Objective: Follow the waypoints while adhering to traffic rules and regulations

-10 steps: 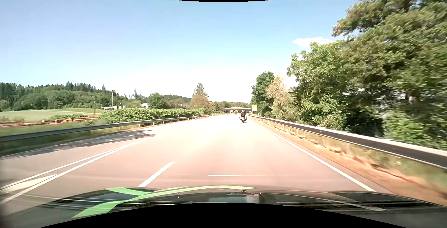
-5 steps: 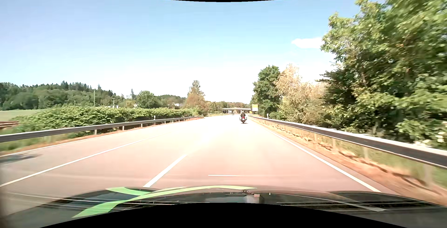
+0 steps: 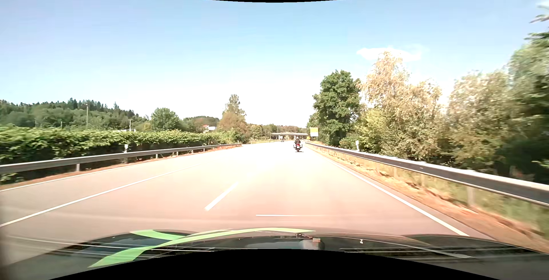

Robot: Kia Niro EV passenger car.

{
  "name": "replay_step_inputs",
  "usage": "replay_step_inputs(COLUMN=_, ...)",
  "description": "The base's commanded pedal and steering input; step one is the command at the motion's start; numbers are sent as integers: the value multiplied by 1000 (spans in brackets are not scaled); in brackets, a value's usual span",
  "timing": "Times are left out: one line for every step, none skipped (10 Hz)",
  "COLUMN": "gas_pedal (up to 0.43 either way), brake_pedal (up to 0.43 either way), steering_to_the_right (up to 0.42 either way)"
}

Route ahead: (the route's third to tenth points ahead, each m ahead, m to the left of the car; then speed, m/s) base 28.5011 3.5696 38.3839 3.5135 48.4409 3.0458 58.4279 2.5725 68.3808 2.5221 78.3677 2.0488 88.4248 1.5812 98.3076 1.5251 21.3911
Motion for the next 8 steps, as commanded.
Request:
replay_step_inputs(gas_pedal=189, brake_pedal=0, steering_to_the_right=1)
replay_step_inputs(gas_pedal=197, brake_pedal=0, steering_to_the_right=1)
replay_step_inputs(gas_pedal=197, brake_pedal=0, steering_to_the_right=1)
replay_step_inputs(gas_pedal=197, brake_pedal=0, steering_to_the_right=1)
replay_step_inputs(gas_pedal=220, brake_pedal=0, steering_to_the_right=1)
replay_step_inputs(gas_pedal=228, brake_pedal=0, steering_to_the_right=0)
replay_step_inputs(gas_pedal=240, brake_pedal=0, steering_to_the_right=0)
replay_step_inputs(gas_pedal=260, brake_pedal=0, steering_to_the_right=0)
